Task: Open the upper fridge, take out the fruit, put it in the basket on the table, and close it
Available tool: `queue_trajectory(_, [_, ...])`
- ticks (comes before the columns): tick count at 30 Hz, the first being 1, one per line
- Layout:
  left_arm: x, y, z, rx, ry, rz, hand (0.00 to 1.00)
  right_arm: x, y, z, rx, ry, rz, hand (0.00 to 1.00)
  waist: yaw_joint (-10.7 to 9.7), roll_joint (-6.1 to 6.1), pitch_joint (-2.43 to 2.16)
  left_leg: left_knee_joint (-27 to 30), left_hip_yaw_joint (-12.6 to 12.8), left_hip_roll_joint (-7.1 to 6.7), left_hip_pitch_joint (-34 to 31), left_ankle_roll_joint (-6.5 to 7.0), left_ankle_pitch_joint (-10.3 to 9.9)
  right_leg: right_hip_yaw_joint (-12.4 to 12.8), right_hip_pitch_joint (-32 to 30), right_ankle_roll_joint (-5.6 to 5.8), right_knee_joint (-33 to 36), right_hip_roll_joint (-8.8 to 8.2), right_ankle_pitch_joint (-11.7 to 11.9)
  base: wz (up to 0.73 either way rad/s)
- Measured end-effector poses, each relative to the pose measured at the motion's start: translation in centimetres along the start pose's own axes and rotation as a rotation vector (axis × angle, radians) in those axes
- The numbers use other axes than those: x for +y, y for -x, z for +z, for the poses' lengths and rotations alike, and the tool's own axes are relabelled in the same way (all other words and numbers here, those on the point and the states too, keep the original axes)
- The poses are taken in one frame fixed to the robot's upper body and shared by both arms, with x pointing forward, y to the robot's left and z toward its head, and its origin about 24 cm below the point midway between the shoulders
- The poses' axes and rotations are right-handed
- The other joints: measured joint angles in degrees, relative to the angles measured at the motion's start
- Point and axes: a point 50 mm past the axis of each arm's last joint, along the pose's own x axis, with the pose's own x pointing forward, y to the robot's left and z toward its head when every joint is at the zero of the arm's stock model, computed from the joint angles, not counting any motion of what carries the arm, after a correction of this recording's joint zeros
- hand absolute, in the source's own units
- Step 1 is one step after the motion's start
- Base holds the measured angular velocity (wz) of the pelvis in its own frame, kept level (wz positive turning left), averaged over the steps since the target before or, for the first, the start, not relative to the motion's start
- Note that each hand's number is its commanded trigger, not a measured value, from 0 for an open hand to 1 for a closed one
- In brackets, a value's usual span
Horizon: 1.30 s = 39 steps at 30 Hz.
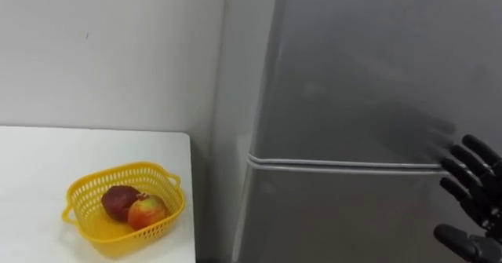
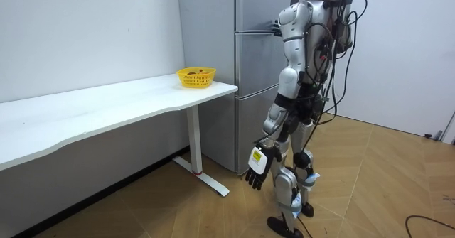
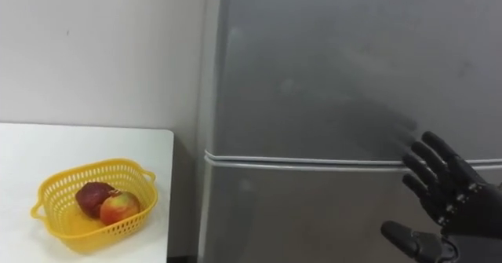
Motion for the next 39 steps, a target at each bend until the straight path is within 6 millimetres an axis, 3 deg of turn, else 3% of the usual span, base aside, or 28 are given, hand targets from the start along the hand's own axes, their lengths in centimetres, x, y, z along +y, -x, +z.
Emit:
queue_trajectory(4, [-0.1,0.0,-0.2,0.008,0.010,0.001,0.00,-1.0,0.4,1.3,-0.105,-0.126,-0.093,0.00,0.0,1.22,-0.32,0.0,-0.1,-0.04,0.2,0.04,0.0,-0.2,0.2,0.01,-0.1,-0.08,0.0,0.01])
queue_trajectory(10, [0.0,0.1,-0.5,0.014,0.028,0.036,0.00,-3.2,1.7,3.4,-0.272,-0.296,-0.270,0.00,-2.0,2.83,0.14,0.0,-0.5,-0.08,-0.4,0.04,0.0,-1.6,0.1,0.05,-0.2,-0.76,0.0,0.08])
queue_trajectory(13, [0.1,0.1,-0.6,0.017,0.029,0.058,0.00,-4.7,2.6,3.1,-0.301,-0.378,-0.388,0.00,-3.3,2.76,0.34,0.0,-0.5,-0.14,-0.3,0.04,0.0,-1.5,0.0,0.08,-0.4,-0.78,0.0,0.00])
queue_trajectory(16, [0.3,0.0,0.0,0.001,0.027,0.090,0.00,-6.2,3.9,2.2,-0.332,-0.458,-0.541,0.00,-4.1,3.15,0.15,0.0,-0.5,-0.15,-0.4,0.05,0.0,-1.1,-0.1,0.08,-0.7,-0.40,0.0,-0.02])
queue_trajectory(21, [0.1,0.1,0.2,-0.006,0.030,0.109,0.00,-8.3,6.3,-1.0,-0.275,-0.553,-0.859,0.00,-4.6,3.76,0.03,-0.2,0.2,-0.11,-0.5,0.05,0.0,0.2,-0.2,0.08,-0.7,-0.09,0.0,-0.08])
queue_trajectory(27, [-0.4,0.1,0.6,-0.005,0.020,0.093,0.00,-9.5,10.8,-7.5,-0.078,-0.658,-1.267,0.00,-4.4,4.15,0.15,-0.1,0.6,-0.09,-1.1,0.05,0.0,0.0,-0.9,0.09,-1.0,-0.09,0.0,0.00])
queue_trajectory(30, [-1.0,0.1,0.5,0.006,0.016,0.065,0.00,-8.7,14.0,-12.0,0.085,-0.703,-1.476,0.00,-3.7,4.85,0.27,-0.1,0.6,-0.11,-1.1,0.04,0.0,0.1,-1.0,0.15,-1.0,-0.10,-0.1,0.00])
queue_trajectory(31, [-1.3,0.1,0.6,0.004,0.011,0.055,0.00,-8.1,16.0,-14.0,0.172,-0.725,-1.568,0.00,-3.5,4.65,0.11,-0.1,0.4,-0.15,-1.2,0.04,0.0,0.0,-1.0,0.19,-1.2,-0.15,-0.2,0.12])
queue_trajectory(33, [-1.8,0.2,0.6,0.008,0.015,0.037,0.00,-6.5,18.7,-16.9,0.300,-0.768,-1.689,0.00,-3.4,4.75,0.07,0.0,0.0,-0.24,-1.3,0.04,0.0,-0.3,-0.9,0.23,-1.1,-0.34,-0.5,0.16])
queue_trajectory(35, [-2.7,0.2,0.4,0.019,0.021,0.010,0.00,-3.8,22.1,-20.0,0.467,-0.813,-1.800,0.00,-3.1,5.41,0.05,0.0,-0.4,-0.32,-1.2,0.04,0.0,-0.9,-0.6,0.21,-1.0,-0.54,-0.7,0.09])
queue_trajectory(39, [-3.4,0.3,0.2,0.036,0.007,-0.026,0.00,-0.6,25.6,-22.2,0.697,-0.805,-1.855,0.00,-3.2,6.49,-0.09,0.0,-0.6,-0.49,-0.8,0.04,0.0,-0.9,-0.1,0.28,-0.9,-0.87,-0.9,0.03])
